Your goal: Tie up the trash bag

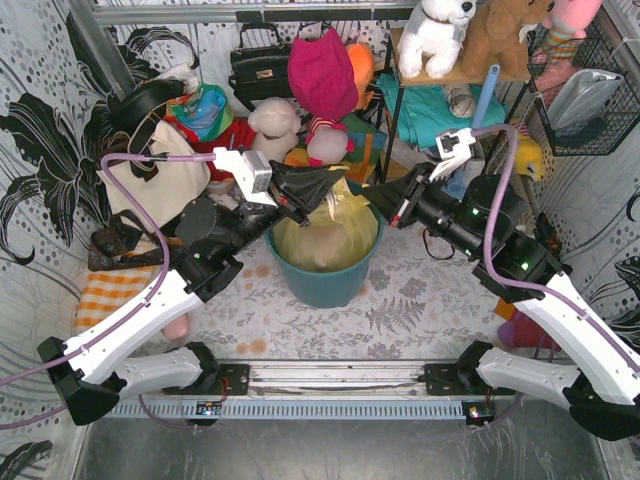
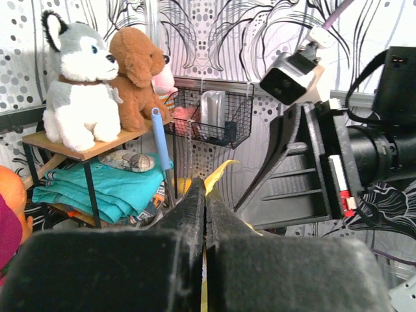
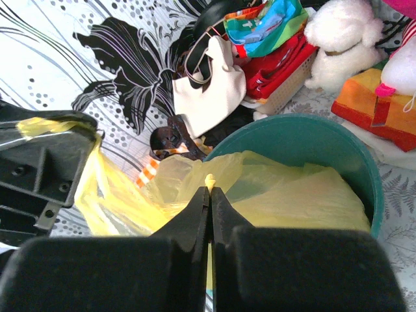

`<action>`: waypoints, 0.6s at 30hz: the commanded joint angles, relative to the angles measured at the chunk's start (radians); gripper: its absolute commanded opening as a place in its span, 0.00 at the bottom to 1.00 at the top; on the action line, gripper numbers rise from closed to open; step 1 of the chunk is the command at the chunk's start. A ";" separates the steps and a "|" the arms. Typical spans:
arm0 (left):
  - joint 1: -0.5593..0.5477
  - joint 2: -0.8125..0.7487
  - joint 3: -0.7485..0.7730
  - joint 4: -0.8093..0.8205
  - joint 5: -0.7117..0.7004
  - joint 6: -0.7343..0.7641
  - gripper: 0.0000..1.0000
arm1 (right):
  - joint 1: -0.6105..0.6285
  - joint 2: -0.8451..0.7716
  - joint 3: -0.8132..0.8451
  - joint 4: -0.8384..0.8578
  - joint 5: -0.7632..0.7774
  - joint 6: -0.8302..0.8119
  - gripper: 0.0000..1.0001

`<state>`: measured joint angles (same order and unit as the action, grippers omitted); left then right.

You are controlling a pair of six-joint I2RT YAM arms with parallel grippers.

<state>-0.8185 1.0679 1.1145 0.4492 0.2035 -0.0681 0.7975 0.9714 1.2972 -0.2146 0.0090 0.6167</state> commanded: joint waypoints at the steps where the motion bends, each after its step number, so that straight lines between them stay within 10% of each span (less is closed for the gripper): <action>1: -0.005 -0.026 -0.020 0.015 -0.085 0.034 0.00 | 0.005 -0.028 -0.029 0.097 -0.014 0.074 0.00; 18: -0.003 -0.029 -0.030 -0.001 -0.148 0.053 0.00 | 0.008 -0.091 -0.086 -0.014 -0.121 0.276 0.00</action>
<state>-0.8185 1.0504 1.0950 0.4198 0.0868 -0.0383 0.7975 0.9154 1.2221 -0.2085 -0.0761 0.8387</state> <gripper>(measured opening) 0.010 0.003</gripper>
